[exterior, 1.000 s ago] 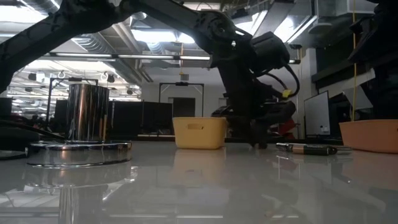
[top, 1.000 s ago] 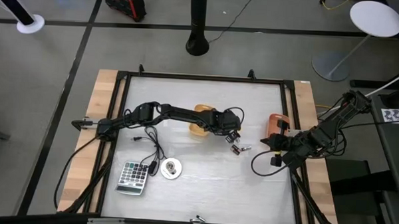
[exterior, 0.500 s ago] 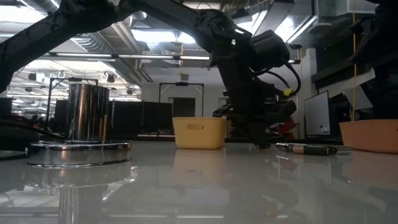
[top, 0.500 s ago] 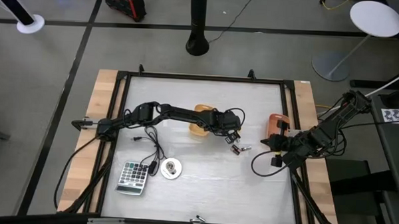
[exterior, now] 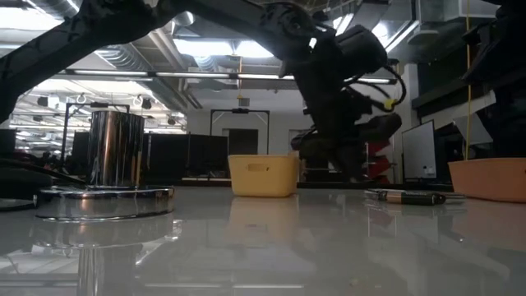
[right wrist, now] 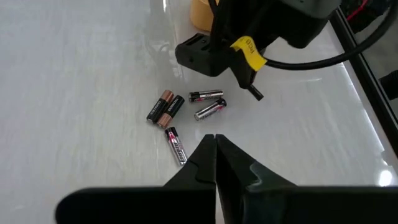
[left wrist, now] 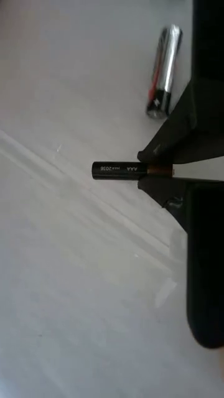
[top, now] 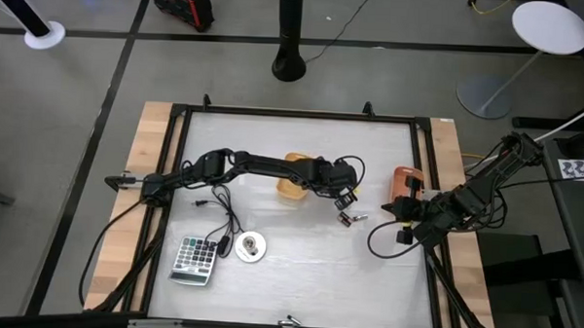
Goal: Sort batteries
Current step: Put the black battery into the yellow bin, then put the silver battery into the orange bin
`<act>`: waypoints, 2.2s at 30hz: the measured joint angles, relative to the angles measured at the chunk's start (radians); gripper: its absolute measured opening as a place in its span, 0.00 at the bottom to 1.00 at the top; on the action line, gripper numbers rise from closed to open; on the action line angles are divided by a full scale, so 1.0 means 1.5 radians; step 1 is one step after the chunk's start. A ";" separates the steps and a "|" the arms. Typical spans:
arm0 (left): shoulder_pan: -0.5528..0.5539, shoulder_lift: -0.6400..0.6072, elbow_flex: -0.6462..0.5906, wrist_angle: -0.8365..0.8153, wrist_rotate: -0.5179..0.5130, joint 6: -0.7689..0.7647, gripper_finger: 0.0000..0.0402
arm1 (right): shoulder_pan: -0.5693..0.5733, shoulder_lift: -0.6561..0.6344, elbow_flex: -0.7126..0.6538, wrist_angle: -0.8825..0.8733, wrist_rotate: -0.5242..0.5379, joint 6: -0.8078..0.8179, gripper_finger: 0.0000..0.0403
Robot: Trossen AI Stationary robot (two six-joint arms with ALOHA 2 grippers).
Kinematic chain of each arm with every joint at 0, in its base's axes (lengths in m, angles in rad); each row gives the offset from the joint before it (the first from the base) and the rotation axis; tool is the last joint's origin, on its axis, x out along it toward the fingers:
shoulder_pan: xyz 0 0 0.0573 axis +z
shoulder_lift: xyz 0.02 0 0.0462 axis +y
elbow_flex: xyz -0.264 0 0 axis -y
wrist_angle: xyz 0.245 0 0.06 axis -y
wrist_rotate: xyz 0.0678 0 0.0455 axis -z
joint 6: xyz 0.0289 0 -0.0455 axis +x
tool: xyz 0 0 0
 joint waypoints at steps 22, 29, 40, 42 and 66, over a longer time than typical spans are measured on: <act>0.002 -0.097 0.119 -0.446 0.003 -0.005 0.06 | 0.000 0.000 0.000 0.001 -0.034 -0.001 0.00; 0.002 -0.100 0.094 -0.534 0.003 -0.034 0.07 | 0.000 0.000 0.000 0.008 -0.032 0.000 0.00; 0.003 -0.100 0.046 -0.524 0.005 0.072 0.22 | 0.000 0.005 0.000 0.022 -0.033 0.000 0.04; 0.004 -0.100 0.045 -0.524 0.005 0.072 0.27 | 0.000 0.013 0.000 0.026 -0.033 0.000 0.09; -0.106 -0.237 0.045 -0.527 0.024 0.131 0.23 | -0.200 0.226 -0.001 0.159 -0.217 -0.205 0.33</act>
